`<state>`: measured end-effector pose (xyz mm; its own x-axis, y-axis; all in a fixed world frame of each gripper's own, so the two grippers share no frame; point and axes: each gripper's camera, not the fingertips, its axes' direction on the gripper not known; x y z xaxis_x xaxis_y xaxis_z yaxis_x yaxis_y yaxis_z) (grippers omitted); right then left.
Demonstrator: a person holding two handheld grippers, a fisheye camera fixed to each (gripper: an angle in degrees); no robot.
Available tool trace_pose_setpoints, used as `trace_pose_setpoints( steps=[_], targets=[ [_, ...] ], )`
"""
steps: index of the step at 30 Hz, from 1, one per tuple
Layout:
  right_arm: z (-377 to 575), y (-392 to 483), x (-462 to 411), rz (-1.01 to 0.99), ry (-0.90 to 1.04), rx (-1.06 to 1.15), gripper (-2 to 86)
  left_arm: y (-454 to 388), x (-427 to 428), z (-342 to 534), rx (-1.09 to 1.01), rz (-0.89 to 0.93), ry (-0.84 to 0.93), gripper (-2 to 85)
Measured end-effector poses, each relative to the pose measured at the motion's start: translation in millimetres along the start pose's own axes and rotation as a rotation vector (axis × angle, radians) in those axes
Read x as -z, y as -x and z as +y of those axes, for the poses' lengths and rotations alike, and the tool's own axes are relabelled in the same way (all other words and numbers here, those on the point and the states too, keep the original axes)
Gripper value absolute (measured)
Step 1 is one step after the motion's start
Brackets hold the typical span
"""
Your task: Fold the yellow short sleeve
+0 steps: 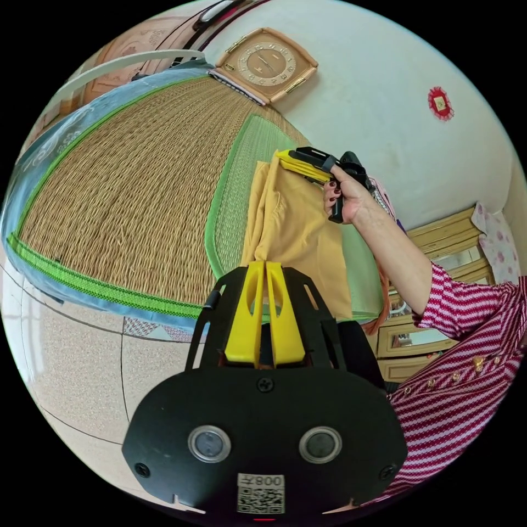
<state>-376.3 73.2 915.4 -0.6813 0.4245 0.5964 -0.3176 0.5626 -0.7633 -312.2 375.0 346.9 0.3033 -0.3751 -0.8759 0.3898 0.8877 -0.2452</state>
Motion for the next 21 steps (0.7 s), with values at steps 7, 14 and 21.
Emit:
trace_pose_setpoints(
  steps=[7, 14, 21],
  targets=[
    [25, -7, 19, -0.043, -0.011, 0.035, 1.1, 1, -8, 14, 0.041, 0.044, 0.006, 0.4],
    [148, 12, 42, 0.006, 0.097, 0.158, 0.5, -8, -11, 26, 0.044, 0.053, 0.013, 0.4],
    [311, 6, -11, 0.214, 0.350, 0.154, 0.2, -18, -17, 37, 0.047, 0.022, 0.021, 0.4]
  ],
)
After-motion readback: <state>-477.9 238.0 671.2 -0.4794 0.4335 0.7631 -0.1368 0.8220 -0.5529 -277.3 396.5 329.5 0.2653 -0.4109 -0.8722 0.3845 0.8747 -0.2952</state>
